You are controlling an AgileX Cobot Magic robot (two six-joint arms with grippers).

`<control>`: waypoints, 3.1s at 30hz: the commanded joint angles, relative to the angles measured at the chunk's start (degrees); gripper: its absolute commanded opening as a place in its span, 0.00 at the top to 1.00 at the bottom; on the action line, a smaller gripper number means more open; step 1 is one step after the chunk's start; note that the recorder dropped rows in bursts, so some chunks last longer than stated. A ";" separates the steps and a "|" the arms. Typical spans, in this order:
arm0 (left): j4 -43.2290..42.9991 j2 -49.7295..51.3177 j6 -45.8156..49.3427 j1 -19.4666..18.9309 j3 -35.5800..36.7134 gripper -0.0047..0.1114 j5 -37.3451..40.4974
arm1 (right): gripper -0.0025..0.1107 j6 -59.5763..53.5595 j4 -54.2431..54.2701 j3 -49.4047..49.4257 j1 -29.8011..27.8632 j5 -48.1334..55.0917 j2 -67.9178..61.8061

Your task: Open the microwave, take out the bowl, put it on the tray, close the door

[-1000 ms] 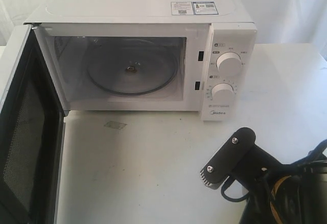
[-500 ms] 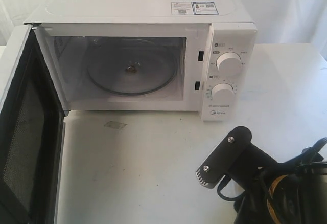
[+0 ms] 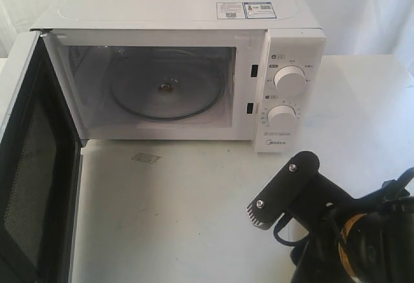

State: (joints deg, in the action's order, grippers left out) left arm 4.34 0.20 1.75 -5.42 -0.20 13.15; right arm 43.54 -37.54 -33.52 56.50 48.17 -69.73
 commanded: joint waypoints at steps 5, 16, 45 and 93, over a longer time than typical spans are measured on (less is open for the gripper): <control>0.07 -0.20 -0.28 0.06 0.20 0.96 0.09 | 0.58 0.16 0.80 -3.81 0.07 5.97 4.37; 0.07 -0.20 -0.28 0.06 0.20 0.96 0.09 | 0.98 -2.34 -2.09 -5.81 0.07 7.03 16.86; 0.07 -0.20 -0.28 0.06 0.20 0.96 0.09 | 0.98 -2.34 -7.35 -5.81 0.07 21.79 29.26; 0.07 -0.20 -0.28 0.06 0.20 0.96 0.09 | 0.98 -1.15 -6.42 -5.81 0.07 13.02 29.26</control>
State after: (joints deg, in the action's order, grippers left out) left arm 4.34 0.20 1.75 -5.42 -0.20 13.15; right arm 42.34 -43.61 -39.20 56.50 62.81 -40.77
